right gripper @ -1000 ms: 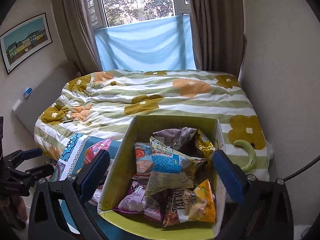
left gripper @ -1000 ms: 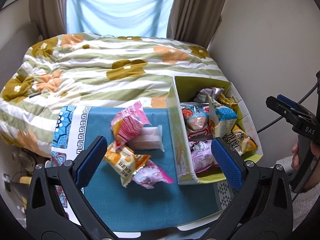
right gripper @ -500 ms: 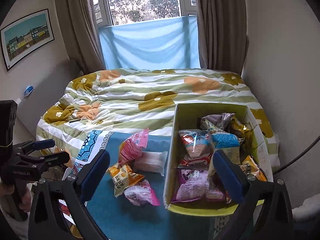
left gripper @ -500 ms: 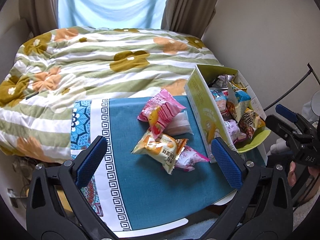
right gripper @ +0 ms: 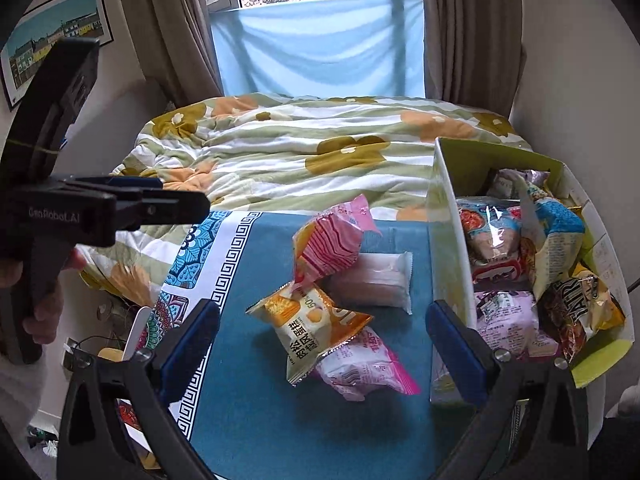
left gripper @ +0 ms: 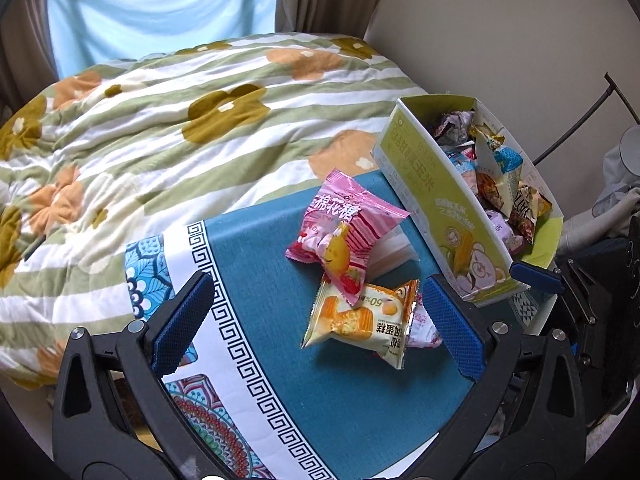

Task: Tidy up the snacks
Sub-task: 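Grasp the pink marshmallow bag with the left tool while the right tool grasps the orange chiffon cake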

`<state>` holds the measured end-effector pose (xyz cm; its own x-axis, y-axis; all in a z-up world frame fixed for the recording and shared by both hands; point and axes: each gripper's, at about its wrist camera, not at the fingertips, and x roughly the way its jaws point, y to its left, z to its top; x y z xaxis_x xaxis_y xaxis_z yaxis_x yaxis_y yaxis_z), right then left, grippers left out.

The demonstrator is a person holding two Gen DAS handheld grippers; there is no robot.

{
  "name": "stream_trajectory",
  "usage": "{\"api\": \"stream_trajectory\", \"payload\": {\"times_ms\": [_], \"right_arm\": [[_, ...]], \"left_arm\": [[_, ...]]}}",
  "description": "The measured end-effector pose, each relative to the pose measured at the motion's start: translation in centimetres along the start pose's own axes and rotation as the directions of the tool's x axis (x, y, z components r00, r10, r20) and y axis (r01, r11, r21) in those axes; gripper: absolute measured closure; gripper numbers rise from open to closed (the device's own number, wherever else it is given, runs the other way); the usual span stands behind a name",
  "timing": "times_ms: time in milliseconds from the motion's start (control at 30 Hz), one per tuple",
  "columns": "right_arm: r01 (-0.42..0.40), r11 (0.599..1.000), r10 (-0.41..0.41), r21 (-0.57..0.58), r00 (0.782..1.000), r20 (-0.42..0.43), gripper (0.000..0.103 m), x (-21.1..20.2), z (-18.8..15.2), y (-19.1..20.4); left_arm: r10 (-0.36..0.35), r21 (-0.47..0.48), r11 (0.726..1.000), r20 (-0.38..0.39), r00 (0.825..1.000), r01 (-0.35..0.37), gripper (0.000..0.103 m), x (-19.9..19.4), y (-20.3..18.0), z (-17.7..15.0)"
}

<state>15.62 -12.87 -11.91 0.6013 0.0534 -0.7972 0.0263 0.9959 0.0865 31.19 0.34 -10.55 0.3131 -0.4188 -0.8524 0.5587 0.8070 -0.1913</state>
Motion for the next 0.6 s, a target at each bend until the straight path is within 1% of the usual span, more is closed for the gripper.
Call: {"api": "stream_trajectory", "payload": {"times_ms": [133,333,433,600], "right_arm": [[-0.015,0.999,0.013,-0.032,0.999,-0.047,0.001,3.0,-0.6,0.1],[-0.057,0.995,0.047,-0.083,0.992,-0.114,0.001,7.0,-1.1,-0.3],[-0.077,0.991,0.059,-0.114,0.986,-0.153,0.001,8.6,-1.2,-0.3],[-0.115,0.976,0.071,-0.183,0.971,-0.228,0.001,10.9,-1.3,0.1]], "left_arm": [[-0.025,0.042,0.999,-0.058,0.998,0.027,0.000,4.1,0.0,1.3],[-0.011,0.121,0.992,-0.135,0.991,0.028,0.000,9.3,-0.1,2.9],[-0.033,0.149,0.987,-0.179,0.983,0.060,0.000,11.4,-0.1,3.8],[-0.044,0.199,0.975,-0.243,0.969,0.094,0.000,14.6,-1.1,5.0]]}}
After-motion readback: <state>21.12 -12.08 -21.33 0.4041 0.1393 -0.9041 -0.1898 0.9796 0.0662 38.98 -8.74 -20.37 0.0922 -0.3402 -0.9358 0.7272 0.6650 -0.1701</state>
